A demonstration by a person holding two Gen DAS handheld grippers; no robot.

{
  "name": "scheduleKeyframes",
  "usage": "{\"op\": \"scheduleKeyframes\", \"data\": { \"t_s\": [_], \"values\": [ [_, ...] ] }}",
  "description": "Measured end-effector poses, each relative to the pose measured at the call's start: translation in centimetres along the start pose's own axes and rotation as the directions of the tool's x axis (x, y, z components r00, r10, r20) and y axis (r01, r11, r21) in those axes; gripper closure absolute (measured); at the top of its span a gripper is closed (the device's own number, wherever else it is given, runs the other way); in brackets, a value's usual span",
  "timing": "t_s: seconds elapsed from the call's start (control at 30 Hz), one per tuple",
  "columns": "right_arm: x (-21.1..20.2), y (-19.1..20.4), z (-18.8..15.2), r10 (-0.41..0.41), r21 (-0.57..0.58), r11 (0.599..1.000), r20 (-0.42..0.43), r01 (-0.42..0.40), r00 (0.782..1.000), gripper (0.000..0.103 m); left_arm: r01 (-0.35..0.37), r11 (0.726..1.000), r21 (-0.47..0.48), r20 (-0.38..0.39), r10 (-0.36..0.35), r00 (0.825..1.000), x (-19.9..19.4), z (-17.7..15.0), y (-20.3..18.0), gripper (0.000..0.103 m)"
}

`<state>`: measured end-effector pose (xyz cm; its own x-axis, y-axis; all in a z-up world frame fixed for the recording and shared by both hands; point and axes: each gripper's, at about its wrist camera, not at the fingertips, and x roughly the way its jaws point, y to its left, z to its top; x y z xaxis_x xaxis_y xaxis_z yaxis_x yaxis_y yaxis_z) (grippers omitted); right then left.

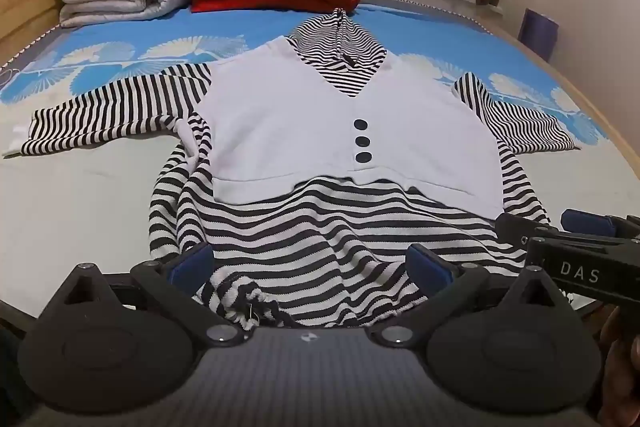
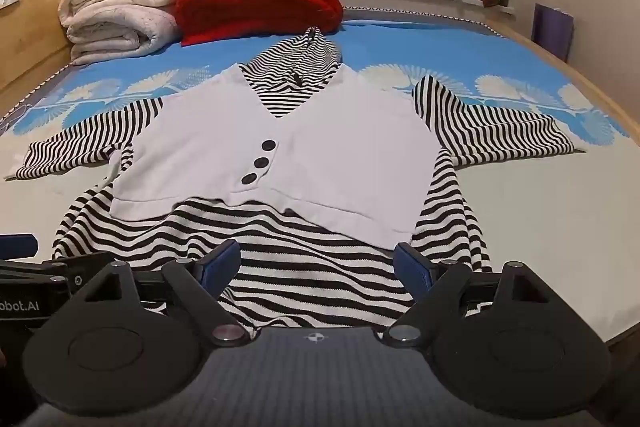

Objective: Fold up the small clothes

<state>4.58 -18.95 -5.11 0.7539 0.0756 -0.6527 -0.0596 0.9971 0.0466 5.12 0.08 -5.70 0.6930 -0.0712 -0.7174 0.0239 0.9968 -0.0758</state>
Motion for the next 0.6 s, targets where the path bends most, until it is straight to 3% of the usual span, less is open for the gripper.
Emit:
{"op": "scheduleKeyframes", "data": {
  "t_s": [0.6],
  "values": [
    [0.00, -0.14, 0.05, 0.004, 0.006, 1.000, 0.001, -0.004, 1.000, 0.018, 0.002, 1.000, 0.000, -0.003, -0.002, 1.000, -0.04, -0.15, -0.07, 0.001]
  ]
}}
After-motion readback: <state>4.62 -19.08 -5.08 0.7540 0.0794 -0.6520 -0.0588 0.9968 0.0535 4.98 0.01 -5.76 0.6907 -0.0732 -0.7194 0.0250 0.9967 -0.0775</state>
